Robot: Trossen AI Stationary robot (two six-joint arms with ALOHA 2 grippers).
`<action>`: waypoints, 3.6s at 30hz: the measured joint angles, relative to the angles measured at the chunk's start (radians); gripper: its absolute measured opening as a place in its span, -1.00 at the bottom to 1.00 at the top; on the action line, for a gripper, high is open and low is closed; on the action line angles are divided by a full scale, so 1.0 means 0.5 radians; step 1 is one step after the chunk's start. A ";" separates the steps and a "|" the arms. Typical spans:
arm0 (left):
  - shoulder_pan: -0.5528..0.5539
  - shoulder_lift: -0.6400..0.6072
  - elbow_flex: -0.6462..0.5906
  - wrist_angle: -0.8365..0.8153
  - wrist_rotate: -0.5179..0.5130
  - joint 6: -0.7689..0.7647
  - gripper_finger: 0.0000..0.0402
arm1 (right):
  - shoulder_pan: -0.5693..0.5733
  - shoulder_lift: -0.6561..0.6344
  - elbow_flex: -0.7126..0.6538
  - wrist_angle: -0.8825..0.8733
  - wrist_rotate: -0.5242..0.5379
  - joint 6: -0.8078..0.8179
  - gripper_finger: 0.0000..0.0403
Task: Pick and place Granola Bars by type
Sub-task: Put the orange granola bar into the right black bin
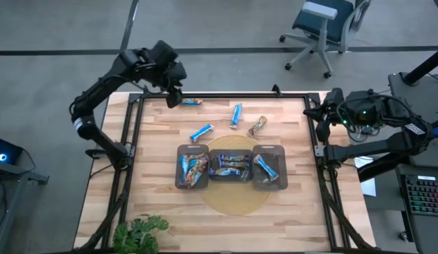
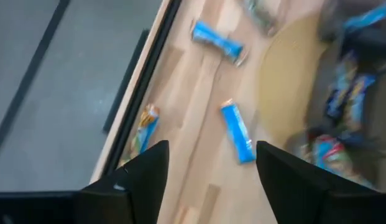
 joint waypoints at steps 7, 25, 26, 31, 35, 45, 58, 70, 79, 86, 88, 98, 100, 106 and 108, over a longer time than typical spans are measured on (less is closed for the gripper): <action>0.004 0.213 -0.066 0.059 -0.156 0.157 0.12 | -0.001 0.001 -0.041 0.001 -0.001 0.006 -0.96; 0.159 0.825 -0.081 0.327 -0.260 0.363 0.12 | -0.001 -0.023 -0.154 0.003 -0.015 0.005 -0.96; 0.174 0.851 -0.081 0.326 -0.247 0.385 0.12 | -0.001 -0.024 -0.154 0.003 -0.014 0.005 -0.96; 0.239 0.982 -0.081 0.334 -0.228 0.502 0.12 | -0.001 -0.037 -0.154 0.004 -0.016 0.001 -0.96; 0.279 1.082 -0.083 0.393 -0.229 0.507 0.12 | -0.001 -0.045 -0.154 0.003 -0.015 0.001 -0.96; 0.310 1.233 -0.083 0.548 -0.226 0.504 0.12 | 0.000 -0.049 -0.158 0.003 -0.015 0.007 -0.96; 0.332 1.372 -0.083 0.636 -0.249 0.503 0.12 | 0.000 -0.049 -0.163 0.003 -0.004 0.023 -0.96; 0.340 1.464 -0.087 0.578 -0.268 0.500 0.12 | 0.000 -0.050 -0.164 0.004 0.038 0.036 -0.96; 0.362 1.484 -0.110 0.583 -0.272 0.498 0.12 | 0.000 -0.050 -0.164 0.004 0.038 0.036 -0.96; 0.377 1.487 -0.113 0.585 -0.274 0.497 0.04 | 0.000 -0.050 -0.164 0.003 0.039 0.031 -0.96; 0.377 1.488 -0.114 0.588 -0.283 0.497 -0.04 | -0.001 -0.050 -0.164 0.003 0.039 0.031 -0.96; 0.381 1.491 -0.115 0.592 -0.304 0.470 -0.62 | -0.001 -0.050 -0.164 0.003 0.045 0.022 -0.96; 0.381 1.491 -0.115 0.590 -0.302 0.468 -0.69 | -0.001 -0.050 -0.164 0.003 0.050 0.022 -0.96; 0.381 1.491 -0.114 0.576 -0.316 0.468 -0.78 | 0.000 -0.051 -0.164 0.003 0.088 0.021 -0.96; 0.381 1.494 -0.100 0.550 -0.318 0.468 -0.78 | -0.001 -0.053 -0.164 0.003 0.092 0.021 -0.96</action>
